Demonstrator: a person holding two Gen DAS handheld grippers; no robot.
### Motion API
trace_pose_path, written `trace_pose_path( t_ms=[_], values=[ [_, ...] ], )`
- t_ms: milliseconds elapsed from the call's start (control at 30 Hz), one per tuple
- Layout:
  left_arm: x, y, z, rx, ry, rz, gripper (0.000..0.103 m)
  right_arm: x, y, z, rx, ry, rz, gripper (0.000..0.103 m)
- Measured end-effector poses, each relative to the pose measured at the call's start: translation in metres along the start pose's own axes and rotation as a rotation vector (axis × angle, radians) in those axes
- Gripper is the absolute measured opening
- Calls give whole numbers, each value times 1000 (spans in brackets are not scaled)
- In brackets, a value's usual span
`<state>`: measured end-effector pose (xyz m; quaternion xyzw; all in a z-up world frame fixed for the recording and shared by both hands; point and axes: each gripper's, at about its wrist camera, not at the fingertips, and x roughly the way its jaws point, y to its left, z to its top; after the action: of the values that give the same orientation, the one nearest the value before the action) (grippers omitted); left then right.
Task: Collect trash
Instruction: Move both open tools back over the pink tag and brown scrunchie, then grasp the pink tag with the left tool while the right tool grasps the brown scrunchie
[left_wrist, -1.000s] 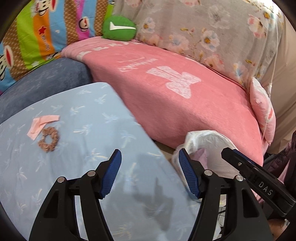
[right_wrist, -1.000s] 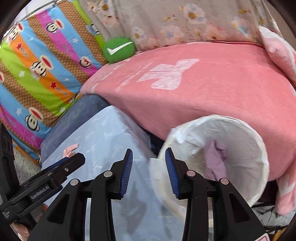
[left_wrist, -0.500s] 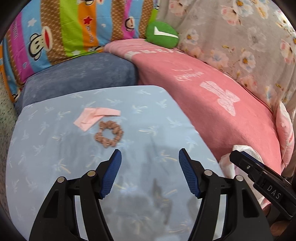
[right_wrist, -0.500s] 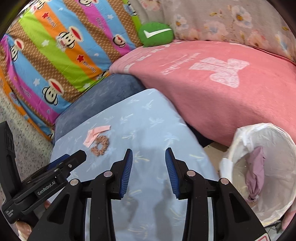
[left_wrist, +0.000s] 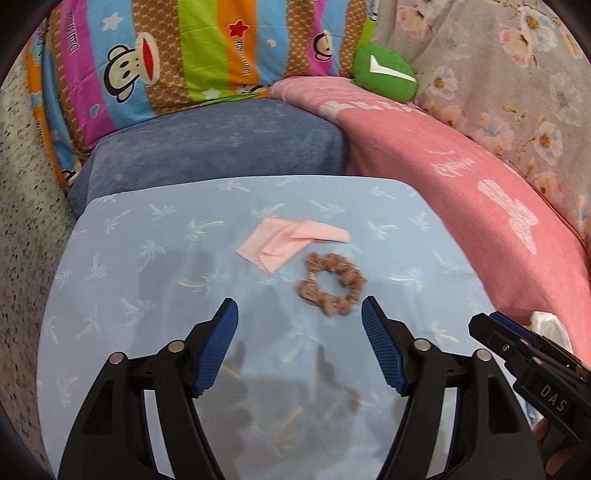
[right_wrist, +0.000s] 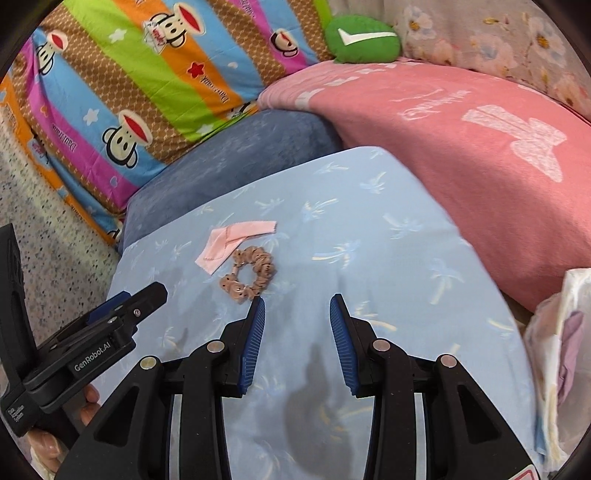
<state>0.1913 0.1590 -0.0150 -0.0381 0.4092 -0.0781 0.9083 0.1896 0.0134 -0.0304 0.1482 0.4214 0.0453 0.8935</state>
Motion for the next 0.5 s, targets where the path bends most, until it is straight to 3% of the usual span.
trace_pose_path(
  t_ms=[100, 267, 500],
  values=[
    [13, 14, 8, -2, 7, 19, 68, 24, 12, 4, -15, 24, 6, 37],
    [39, 29, 22, -4, 16, 43, 79, 60, 25, 11, -27, 58, 19, 37],
    [79, 36, 39, 2, 40, 48, 80, 107, 35, 25, -31, 92, 28, 37]
  ],
)
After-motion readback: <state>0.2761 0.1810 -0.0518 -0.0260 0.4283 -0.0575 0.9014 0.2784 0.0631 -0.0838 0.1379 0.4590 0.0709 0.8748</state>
